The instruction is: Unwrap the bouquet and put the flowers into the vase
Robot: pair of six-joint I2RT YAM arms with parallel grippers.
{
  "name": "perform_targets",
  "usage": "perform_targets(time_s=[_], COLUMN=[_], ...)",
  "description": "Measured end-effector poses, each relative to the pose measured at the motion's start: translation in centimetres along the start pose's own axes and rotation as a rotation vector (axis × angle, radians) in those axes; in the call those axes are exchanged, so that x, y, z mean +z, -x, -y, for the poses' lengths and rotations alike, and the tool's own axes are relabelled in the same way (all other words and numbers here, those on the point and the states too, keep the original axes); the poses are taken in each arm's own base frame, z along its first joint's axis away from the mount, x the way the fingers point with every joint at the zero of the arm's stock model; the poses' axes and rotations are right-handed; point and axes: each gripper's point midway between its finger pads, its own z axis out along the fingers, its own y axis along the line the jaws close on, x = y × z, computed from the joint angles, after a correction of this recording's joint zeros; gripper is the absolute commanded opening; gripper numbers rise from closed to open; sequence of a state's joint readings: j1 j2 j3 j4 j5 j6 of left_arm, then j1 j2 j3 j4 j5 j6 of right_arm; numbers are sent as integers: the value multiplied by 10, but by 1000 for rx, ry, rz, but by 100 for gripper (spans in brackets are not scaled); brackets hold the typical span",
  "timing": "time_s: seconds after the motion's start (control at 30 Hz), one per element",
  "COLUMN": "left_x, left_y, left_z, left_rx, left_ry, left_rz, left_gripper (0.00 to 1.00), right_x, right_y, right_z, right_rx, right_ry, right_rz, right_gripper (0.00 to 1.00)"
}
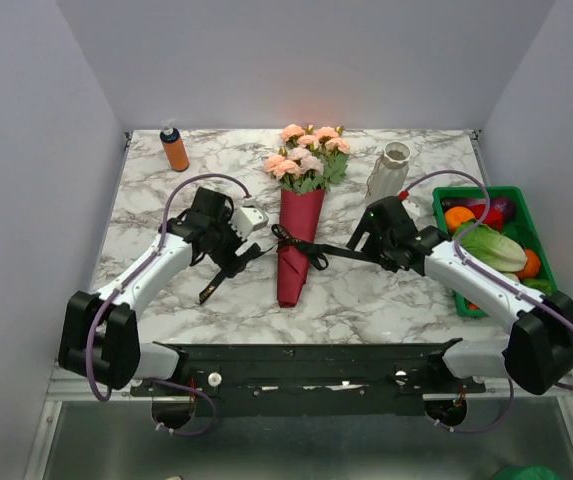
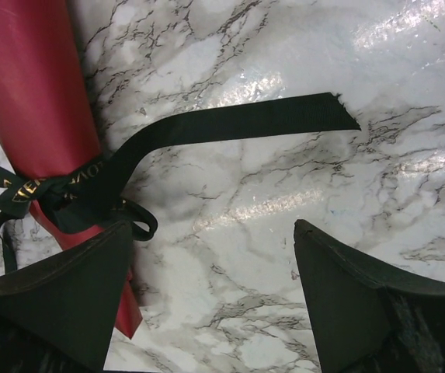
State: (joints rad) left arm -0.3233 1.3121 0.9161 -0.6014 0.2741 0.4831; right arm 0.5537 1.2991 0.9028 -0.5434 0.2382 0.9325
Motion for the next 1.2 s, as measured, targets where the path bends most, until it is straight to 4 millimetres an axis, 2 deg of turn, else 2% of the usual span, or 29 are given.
perform_targets(time_s=[0.13,0.3,0.47,0.6,0.7,0.83,0.87,0.97,1.1,1.2], left_x=[26,52,64,67,70,79,81,84,85,84], left_y=[-2,-12,-18,-15,-12,-16,-17,-21,-21,-22], left_z=[8,1,-5,-11,-16,-18,-17,-17,-18,-17], left_rx=[47,63,84,106,115,118,118,113,114,114], left_ry=[-46,-65,-59,-36,-16,-18,-21,-21,-16,-15], left_rz=[-41,-116,-150,-136,-126,-136,-141,-149,-147,-145], left_gripper=[99,97,96,91,81,51,36,19,11,8], right_x=[3,16,33,46,58,71,74,82,90,95], right_y=[-3,-10,-18,-20,-21,-23,-23,-23,-24,-28], right_z=[0,2,-2,-12,-19,-27,-29,-34,-39,-43], right_rx=[49,120,186,229,258,301,308,337,371,390], right_ry=[-9,-49,-79,-86,-86,-89,-89,-89,-85,-81], right_rz=[-4,-30,-65,-81,-86,-97,-98,-100,-101,-109], right_gripper=[89,89,88,87,86,86,85,85,83,77])
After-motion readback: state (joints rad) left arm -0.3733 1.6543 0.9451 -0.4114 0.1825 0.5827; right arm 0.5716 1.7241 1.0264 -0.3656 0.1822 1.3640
